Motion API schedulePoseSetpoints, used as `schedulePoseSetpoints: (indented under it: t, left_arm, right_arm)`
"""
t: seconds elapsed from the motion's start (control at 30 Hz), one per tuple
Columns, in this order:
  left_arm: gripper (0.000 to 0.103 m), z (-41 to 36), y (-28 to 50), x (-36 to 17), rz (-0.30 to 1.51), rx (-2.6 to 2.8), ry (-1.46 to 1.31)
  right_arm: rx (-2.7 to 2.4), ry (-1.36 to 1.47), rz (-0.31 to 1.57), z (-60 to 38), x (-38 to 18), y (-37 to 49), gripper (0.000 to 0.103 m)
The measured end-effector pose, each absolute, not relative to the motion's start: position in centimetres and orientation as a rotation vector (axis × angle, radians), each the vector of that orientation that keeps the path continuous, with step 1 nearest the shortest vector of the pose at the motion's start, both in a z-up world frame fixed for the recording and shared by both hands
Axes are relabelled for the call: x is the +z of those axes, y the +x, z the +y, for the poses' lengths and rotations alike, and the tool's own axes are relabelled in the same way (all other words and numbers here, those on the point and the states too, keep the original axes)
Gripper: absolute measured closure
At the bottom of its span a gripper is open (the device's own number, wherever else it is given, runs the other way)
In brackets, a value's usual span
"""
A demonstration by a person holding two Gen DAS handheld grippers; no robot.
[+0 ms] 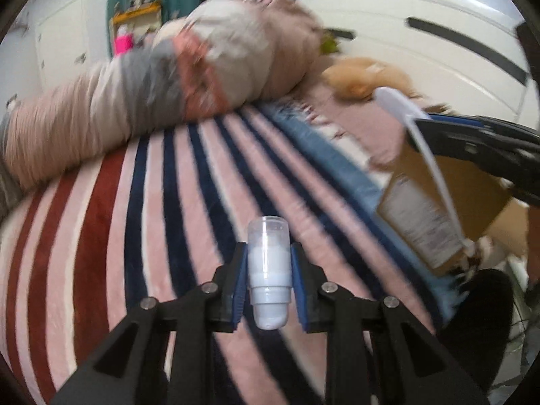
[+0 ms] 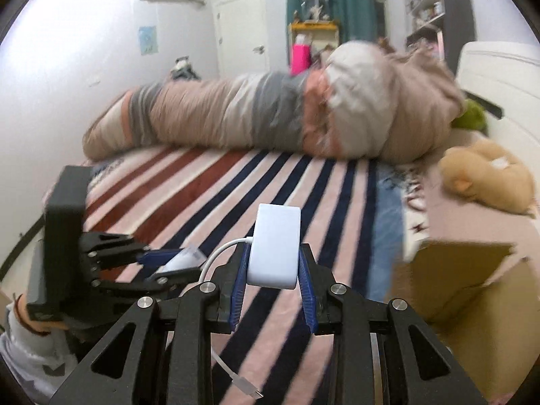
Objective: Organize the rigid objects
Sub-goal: 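Lower the white bottle into the box with the left tool while the right tool drops the adapter in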
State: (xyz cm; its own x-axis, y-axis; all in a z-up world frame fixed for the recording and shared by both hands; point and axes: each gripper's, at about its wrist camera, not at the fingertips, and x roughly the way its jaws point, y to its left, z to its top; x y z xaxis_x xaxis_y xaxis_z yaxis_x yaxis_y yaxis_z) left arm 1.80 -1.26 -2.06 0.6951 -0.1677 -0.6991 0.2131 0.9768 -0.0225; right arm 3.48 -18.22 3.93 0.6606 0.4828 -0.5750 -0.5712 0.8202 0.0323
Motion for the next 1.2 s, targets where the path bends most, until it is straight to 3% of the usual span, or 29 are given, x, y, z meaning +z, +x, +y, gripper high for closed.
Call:
schedulePoseSetpoints:
  t: [0.2, 0.37, 0.7, 1.1, 1.2]
  left_arm:
    - [0.081, -7.0, 1.3, 4.5, 0.680, -0.349, 0.083]
    - [0.081, -13.6, 2.1, 7.5, 0.663, -0.447, 0.129]
    - [0.081, -20.8, 6.8, 4.9, 0.795, -0.471, 0.155]
    - [0.081, -23.8, 9.0, 2.5, 0.871, -0.457, 0.184]
    - [0.073, -24.0, 9.0, 2.3, 0.878, -0.446, 0.196]
  right_arm:
    - [0.432, -0.131, 0.537, -25.3, 7.2, 4.3, 0.079]
    - [0.355, -0.178, 0.631, -29.8, 4.9, 5.7, 0.079]
    - [0.390, -0.172, 0.752, -34.1, 0.5, 7.5, 0.078]
    - [0.436, -0.182, 0.738, -35.0, 0.0, 6.9, 0.077]
    - [0.443, -0.176, 0.741, -35.1, -0.1, 6.9, 0.076]
